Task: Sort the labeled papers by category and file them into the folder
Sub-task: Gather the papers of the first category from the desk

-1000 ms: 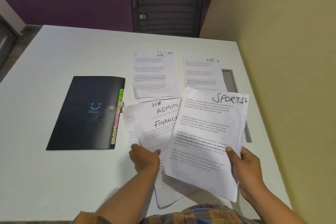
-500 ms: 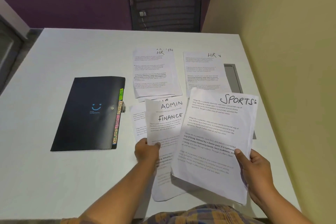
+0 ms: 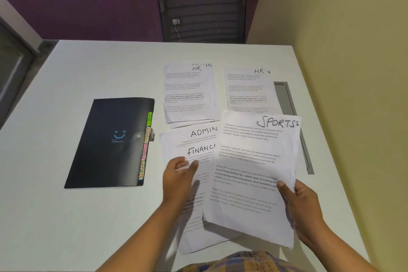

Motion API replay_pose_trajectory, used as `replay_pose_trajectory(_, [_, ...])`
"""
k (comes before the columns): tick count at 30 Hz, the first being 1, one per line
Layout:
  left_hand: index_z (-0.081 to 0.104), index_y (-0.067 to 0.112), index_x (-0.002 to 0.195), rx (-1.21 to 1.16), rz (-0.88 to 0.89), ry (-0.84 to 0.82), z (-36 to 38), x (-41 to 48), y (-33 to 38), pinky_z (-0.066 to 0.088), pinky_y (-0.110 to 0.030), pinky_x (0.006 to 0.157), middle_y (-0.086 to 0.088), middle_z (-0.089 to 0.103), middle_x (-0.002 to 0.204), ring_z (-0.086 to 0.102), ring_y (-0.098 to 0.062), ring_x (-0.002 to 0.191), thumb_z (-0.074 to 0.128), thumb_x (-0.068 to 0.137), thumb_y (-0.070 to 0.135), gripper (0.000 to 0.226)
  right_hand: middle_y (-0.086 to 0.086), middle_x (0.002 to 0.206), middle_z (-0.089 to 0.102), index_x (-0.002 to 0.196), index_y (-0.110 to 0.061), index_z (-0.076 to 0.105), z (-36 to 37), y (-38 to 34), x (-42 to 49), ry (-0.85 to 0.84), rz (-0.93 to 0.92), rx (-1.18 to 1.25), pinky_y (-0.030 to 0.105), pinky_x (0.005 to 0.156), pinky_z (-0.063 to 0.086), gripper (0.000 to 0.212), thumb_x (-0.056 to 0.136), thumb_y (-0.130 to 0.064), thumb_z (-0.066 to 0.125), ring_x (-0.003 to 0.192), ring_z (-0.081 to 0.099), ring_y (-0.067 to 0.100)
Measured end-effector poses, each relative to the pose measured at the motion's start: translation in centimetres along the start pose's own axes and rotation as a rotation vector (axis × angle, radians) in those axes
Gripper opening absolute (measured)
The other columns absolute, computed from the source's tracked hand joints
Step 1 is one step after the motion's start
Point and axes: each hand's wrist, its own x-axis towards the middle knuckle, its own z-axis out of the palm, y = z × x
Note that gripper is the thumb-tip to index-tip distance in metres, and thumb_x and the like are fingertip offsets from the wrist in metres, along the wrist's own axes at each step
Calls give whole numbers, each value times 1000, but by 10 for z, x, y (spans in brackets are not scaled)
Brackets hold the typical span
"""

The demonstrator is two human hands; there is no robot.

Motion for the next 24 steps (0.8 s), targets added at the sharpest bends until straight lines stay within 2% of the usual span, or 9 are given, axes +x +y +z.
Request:
replay_pose_trajectory(3, [67, 18, 109, -88, -22, -383, 4, -16, 34, 56, -18, 64, 4, 73, 101, 71, -1, 81, 61, 93, 38, 26, 10, 100, 78, 106, -10, 73, 10, -10, -4, -133, 29, 41, 47, 82, 60, 19, 99, -15, 56, 89, 75, 32])
replay_pose_trajectory(6, [67, 9, 112, -245, -77, -527, 5, -23, 42, 61, -33, 74, -6, 77, 100, 75, -18, 89, 60, 97, 21, 21, 13, 104, 77, 111, -6, 71, 16, -17, -6, -203, 56, 102, 54, 88, 58, 22, 100, -15, 54, 95, 74, 35])
replay_pose_trajectory(9, [68, 13, 118, -206, -46, -511, -1, -21, 37, 57, -49, 89, -10, 75, 110, 73, -30, 100, 61, 97, 19, 23, 12, 105, 77, 112, -6, 70, 18, -21, -6, -218, 29, 106, 52, 86, 59, 22, 101, -15, 54, 94, 75, 33])
replay_pose_trajectory(12, [72, 16, 112, -138, 2, -428, -4, -20, 30, 60, -40, 85, -5, 77, 105, 74, -25, 95, 59, 98, 19, 19, 8, 100, 77, 105, -2, 70, 14, -18, 2, -270, 3, 37, 35, 70, 59, 26, 101, -23, 55, 79, 74, 22])
replay_pose_trajectory(14, [72, 13, 108, -152, 13, -345, -7, -20, 27, 61, -34, 78, -5, 78, 100, 75, -24, 91, 59, 98, 17, 17, 7, 92, 74, 99, -1, 69, 9, -13, 14, -275, 8, -77, 34, 67, 53, 32, 99, -31, 57, 75, 68, 22])
replay_pose_trajectory(16, [71, 9, 107, -174, -1, -286, -11, -17, 24, 62, -33, 73, -7, 78, 97, 75, -27, 89, 60, 96, 15, 16, 5, 98, 77, 93, -10, 73, 1, -2, 31, -169, 18, -174, 39, 78, 54, 20, 98, -24, 60, 87, 70, 26])
replay_pose_trajectory(19, [71, 11, 104, -185, -40, -221, -16, -15, 22, 62, -35, 66, -8, 78, 94, 76, -27, 84, 63, 95, 14, 12, 7, 106, 74, 97, -16, 72, -22, 24, 58, 107, 18, -432, 33, 79, 50, 9, 92, -19, 65, 91, 66, 23])
replay_pose_trajectory(22, [71, 18, 97, -140, -25, -180, -20, -13, 18, 60, -32, 61, -4, 79, 90, 75, -20, 76, 64, 94, 16, 7, 17, 125, 64, 127, -4, 60, -42, 47, 74, 300, 114, -705, 41, 90, 49, 52, 86, -34, 71, 111, 61, 38])
replay_pose_trajectory(24, [70, 18, 98, -170, -23, -177, -22, -15, 17, 59, -32, 61, -2, 79, 88, 76, -20, 76, 63, 95, 15, 9, 19, 123, 62, 128, -2, 55, -47, 53, 75, 333, 204, -796, 45, 90, 49, 67, 80, -47, 72, 115, 57, 42])
